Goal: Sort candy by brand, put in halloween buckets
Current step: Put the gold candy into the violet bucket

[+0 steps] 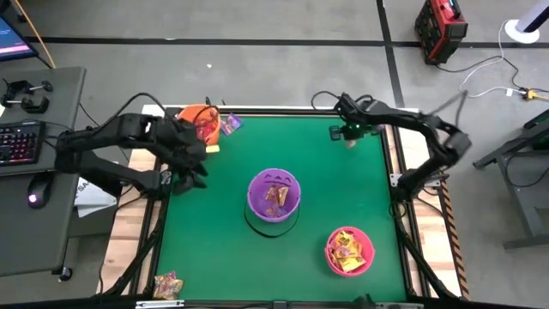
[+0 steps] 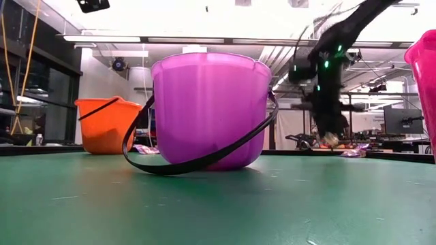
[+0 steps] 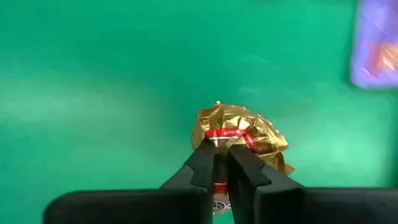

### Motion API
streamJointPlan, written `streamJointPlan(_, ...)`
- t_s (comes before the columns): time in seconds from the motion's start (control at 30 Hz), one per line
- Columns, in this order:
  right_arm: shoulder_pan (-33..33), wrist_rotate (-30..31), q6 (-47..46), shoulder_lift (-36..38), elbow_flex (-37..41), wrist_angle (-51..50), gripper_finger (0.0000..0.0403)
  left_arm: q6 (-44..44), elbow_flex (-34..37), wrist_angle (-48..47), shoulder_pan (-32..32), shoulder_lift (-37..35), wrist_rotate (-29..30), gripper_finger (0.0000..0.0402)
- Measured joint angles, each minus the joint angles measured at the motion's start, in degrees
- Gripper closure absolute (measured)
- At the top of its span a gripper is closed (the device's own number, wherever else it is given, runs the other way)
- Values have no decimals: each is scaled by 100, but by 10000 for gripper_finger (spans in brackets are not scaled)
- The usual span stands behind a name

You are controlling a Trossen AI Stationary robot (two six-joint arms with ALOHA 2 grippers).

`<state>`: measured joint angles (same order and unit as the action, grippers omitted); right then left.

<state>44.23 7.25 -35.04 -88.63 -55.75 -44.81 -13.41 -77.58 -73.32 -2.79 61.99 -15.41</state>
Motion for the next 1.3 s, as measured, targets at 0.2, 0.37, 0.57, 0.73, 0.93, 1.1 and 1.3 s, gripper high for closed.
streamJointPlan(0.2, -1319, -1188, 58, 1212, 0, 1537, 394, -664, 0, 117, 652, 415, 230, 198)
streamJointPlan(0.37, -2749, -1646, 48, 1607, -13, 2886, 400, -1502, 0, 217, 1140, 978, 284, 198)
streamJointPlan(0.57, -4155, -1556, 246, 1445, -11, 3989, 397, -2216, 0, 868, 1775, 1458, 252, 198)
streamJointPlan(0.73, -4751, -952, 324, 985, -11, 4660, 390, -3171, 0, 1001, 2268, 1504, 198, 198)
streamJointPlan(0.93, -4867, -991, 204, 206, -11, 4924, 304, -3914, 0, 888, 2734, 1413, 242, 198)
streamJointPlan(1.1, -4874, -984, 189, -8, -6, 5013, 194, -4410, 0, 366, 3055, 1419, 266, 198)
streamJointPlan(1.3, -4755, -982, 143, 264, -7, 5685, 120, -4963, 0, -61, 3738, 1440, 568, 198)
